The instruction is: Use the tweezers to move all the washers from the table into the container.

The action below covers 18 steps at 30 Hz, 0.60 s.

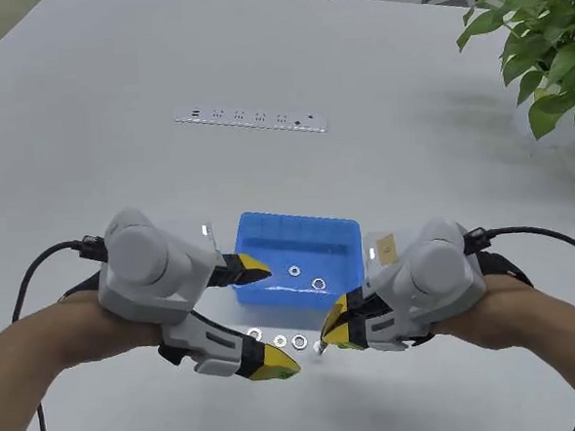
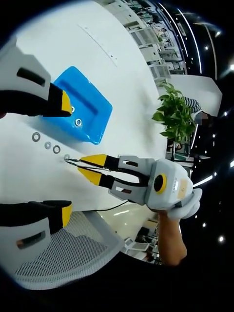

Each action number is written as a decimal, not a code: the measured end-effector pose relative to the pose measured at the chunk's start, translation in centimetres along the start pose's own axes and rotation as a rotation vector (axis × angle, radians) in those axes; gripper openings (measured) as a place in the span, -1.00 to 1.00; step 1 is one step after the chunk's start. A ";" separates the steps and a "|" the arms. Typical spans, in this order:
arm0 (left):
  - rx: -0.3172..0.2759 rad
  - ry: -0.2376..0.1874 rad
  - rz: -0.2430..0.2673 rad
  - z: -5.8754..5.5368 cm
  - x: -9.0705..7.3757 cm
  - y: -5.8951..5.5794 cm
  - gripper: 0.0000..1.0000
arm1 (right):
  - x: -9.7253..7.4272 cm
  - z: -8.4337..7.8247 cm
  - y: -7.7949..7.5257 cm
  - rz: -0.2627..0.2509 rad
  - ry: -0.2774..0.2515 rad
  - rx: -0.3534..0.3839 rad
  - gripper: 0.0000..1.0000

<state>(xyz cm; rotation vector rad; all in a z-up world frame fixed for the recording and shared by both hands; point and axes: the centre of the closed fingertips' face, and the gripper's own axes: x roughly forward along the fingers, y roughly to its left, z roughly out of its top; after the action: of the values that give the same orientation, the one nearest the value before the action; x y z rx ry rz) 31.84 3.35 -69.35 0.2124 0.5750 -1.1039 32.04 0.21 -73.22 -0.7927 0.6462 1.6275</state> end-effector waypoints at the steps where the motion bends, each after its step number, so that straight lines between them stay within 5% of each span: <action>1: -0.006 -0.004 0.005 0.0 -0.1 0.1 0.53 | -0.1 0.1 -0.1 -0.003 0.000 -0.002 -0.88; 18: -0.063 -0.069 0.065 0.4 -1.5 1.2 0.88 | -2.3 1.4 -1.6 -0.011 -0.018 0.003 -0.88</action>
<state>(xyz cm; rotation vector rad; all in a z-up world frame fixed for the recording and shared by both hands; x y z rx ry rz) 32.56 4.84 -68.35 0.1368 0.5375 -1.0250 33.65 0.14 -70.54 -0.7774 0.6304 1.6211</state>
